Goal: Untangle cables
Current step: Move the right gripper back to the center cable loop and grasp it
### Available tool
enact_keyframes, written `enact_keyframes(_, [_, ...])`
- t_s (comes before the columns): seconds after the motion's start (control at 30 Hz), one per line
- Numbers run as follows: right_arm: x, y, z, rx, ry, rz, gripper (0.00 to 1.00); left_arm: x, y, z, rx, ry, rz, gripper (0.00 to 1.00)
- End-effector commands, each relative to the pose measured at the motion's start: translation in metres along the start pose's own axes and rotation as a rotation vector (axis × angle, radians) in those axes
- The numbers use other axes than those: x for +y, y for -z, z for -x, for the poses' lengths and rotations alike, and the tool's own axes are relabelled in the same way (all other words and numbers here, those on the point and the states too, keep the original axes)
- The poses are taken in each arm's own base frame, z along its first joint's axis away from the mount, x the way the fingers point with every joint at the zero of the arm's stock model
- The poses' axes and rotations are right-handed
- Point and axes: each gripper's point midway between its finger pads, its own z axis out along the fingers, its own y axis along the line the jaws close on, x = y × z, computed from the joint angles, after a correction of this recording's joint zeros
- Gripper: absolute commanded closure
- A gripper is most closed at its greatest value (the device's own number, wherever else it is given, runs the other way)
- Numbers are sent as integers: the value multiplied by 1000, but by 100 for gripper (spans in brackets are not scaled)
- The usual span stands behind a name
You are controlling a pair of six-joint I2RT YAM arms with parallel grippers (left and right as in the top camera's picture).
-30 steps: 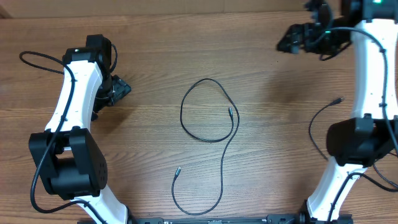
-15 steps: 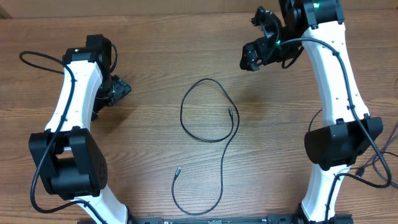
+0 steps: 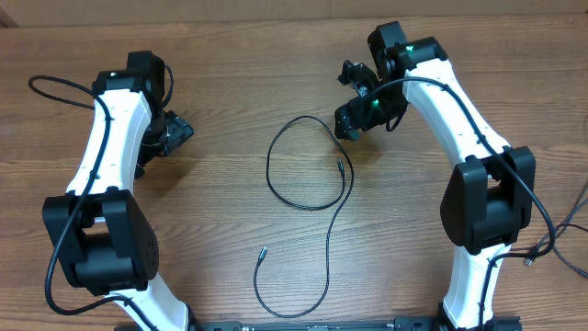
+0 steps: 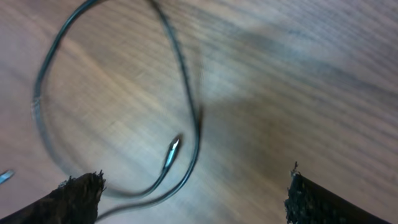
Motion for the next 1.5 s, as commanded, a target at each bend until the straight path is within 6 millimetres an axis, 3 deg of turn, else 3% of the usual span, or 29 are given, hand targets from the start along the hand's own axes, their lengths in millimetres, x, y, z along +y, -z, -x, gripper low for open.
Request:
enact_keyframes(0.0, [-3,-15,-6,-3,19,-23,8,-2,3,0,-5,-23,-6,1])
enact_keyframes(0.23, [7,-48,-1,-33,88,-65,7,-2,3,0,-6,-23,-7,0])
enact_keyframes(0.4, [5,-55,8,-53,124,-144,8,-2,3,0,-5,-24,-6,0])
enact_keyframes(0.53, [1,-63,12,-63,124,-159,14,-2,3,0,-5,-24,-6,0])
enact_keyframes(0.7, [-3,-83,2,-14,115,-146,26,-2,3,0,-5,-24,-6,0])
enact_keyframes(0.77, [-3,-87,0,-1,114,-143,30,-2,3,0,-6,-23,-7,0])
enact_keyframes(1.1, [-1,-94,-2,14,127,-153,31,-2,3,0,-5,-24,-6,0])
enact_keyframes(1.2, [-3,-109,-10,54,116,-142,48,-2,3,0,-5,-24,-6,0])
enact_keyframes(1.3, [-4,-113,-12,61,115,-141,69,-2,3,0,-5,-24,-6,1])
enact_keyframes(1.47, [-7,-112,-8,45,115,-149,92,-2,3,0,-5,-24,-6,0])
